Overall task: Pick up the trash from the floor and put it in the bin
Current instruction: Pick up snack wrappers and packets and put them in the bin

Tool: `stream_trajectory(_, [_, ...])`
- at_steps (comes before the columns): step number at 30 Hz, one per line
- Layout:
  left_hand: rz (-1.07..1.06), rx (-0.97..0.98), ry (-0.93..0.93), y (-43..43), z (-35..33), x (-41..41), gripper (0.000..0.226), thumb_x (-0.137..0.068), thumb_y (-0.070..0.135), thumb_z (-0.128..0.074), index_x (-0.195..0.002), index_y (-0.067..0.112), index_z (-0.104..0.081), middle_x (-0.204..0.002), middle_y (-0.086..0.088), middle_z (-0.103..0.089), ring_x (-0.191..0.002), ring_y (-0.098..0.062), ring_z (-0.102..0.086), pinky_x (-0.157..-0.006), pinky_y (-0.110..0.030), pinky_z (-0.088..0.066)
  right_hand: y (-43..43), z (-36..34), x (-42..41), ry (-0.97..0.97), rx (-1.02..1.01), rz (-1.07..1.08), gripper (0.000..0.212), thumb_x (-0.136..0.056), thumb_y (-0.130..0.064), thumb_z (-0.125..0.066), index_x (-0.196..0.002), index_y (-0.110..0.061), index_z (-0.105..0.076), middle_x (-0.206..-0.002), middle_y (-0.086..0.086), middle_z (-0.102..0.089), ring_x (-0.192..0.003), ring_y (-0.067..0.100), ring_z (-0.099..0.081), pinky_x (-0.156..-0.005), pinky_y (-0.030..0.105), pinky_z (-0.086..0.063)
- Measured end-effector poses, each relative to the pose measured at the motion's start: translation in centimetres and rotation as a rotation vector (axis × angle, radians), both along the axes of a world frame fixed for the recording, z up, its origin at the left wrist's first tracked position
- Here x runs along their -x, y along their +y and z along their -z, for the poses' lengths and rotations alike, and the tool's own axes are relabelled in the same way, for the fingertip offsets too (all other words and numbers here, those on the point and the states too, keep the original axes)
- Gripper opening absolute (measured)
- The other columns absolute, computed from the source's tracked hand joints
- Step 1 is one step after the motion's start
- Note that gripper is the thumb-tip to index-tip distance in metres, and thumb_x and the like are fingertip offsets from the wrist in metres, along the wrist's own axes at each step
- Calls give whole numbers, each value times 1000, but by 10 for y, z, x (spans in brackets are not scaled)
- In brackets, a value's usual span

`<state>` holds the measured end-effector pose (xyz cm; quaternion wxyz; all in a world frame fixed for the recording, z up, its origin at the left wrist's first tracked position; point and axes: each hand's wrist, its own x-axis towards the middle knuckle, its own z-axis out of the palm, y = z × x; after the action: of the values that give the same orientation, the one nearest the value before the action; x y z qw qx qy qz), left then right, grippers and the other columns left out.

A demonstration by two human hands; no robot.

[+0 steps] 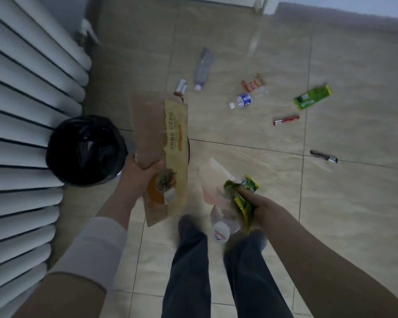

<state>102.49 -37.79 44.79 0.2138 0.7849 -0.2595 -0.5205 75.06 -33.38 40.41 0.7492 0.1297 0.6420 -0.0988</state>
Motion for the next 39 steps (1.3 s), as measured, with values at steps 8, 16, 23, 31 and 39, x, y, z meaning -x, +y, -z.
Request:
stream_trajectory(8, [-199, -11, 44, 4, -22, -96, 80, -62, 37, -78, -131, 12, -47, -124, -14, -60, -109, -31, -60, -93, -52, -50, -50, -26, -100, -179, -55, -150, 45, -74, -47, -74, -88, -5, -67, -76, 16, -70, -62, 30, -70, -58, 41, -58])
stream_trajectory(16, [-345, -21, 43, 20, -32, -145, 68, -64, 30, -79, -124, 11, -54, -118, -13, -64, -106, -32, -62, -92, -49, -51, -81, -32, -175, -218, 39, -270, 39, -86, -44, -60, -98, -8, -67, -89, 12, -69, -86, 27, -64, -77, 40, -55])
stream_trajectory(23, [-412, 1, -78, 18, -36, -176, 61, -68, 35, -77, -121, 10, -57, -111, -14, -68, -94, -32, -67, -83, -51, -56, -120, -23, -209, -251, 61, -436, 40, -88, -46, -53, -95, -9, -65, -69, 13, -75, -74, 29, -69, -58, 39, -56])
stream_trajectory(31, [-484, 68, -171, -5, -48, -187, 73, -65, 42, -77, -126, 15, -47, -111, -5, -64, -89, -21, -65, -58, -27, -48, -153, -26, -239, -272, 219, -624, 25, -94, -31, -49, -87, -10, -61, -59, 3, -73, -52, 15, -70, -47, 25, -57])
stream_trajectory(39, [-501, 40, -155, -16, -37, -182, 74, -60, 44, -75, -122, 10, -53, -107, -7, -66, -89, -23, -65, -61, -26, -50, -159, -28, -265, -356, 143, -538, 35, -91, -35, -53, -114, -9, -58, -95, 9, -64, -82, 23, -64, -76, 36, -55])
